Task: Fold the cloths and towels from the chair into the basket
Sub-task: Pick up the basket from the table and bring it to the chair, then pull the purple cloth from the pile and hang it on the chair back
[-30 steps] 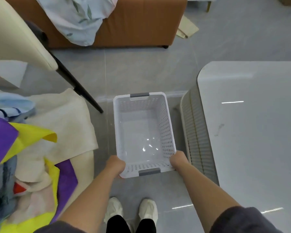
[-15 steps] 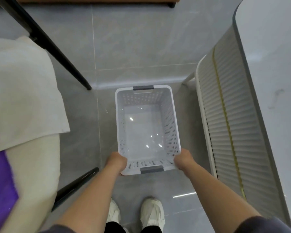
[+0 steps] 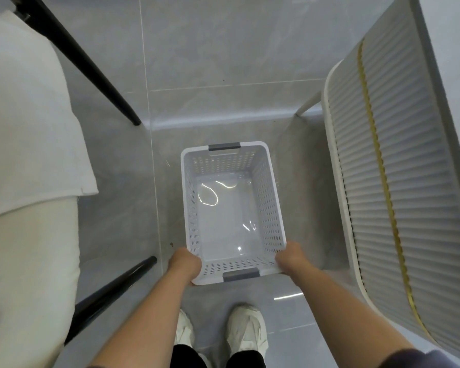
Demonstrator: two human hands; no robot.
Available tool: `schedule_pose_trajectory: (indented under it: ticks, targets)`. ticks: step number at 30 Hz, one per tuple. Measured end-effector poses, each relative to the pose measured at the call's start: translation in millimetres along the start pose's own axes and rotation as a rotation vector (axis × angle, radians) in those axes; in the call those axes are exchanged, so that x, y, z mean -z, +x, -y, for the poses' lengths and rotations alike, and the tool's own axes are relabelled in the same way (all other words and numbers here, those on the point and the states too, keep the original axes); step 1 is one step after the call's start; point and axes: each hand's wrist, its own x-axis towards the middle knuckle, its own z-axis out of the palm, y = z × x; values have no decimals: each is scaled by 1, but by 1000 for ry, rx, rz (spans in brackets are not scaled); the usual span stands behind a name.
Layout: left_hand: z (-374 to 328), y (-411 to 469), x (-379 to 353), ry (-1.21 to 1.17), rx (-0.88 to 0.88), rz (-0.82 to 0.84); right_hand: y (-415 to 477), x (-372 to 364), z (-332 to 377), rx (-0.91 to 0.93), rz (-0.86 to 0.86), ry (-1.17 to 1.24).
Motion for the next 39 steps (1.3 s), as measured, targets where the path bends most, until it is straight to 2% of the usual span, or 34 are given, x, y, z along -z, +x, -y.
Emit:
schedule_pose_trajectory:
  ticks: [7, 10, 14, 16, 19, 25, 30, 39]
  targets:
    - [14, 1, -3, 100, -44, -2, 2, -8, -12, -30, 53, -8]
    - [14, -7, -2, 86, -21, 28, -3, -10, -9, -4, 37, -39]
    - [1, -41, 4, 103, -15, -9, -31, 0, 2, 17, -25, -40]
    - [-11, -67, 13, 111, -67, -40, -54, 10, 15, 50, -71, -27]
    - [-35, -114, 36, 78, -234, -62, -100, 27, 48, 136, -87, -29]
    - [-89, -254, 110, 163, -512, -177, -224, 61, 135, 408, -77, -65]
    - [-104, -352, 194, 97, -741, -354, -327, 67, 196, 636, -49, -140]
    - [-69, -409, 364, 93, -962, -613, -451, -25, 266, 851, 10, -187]
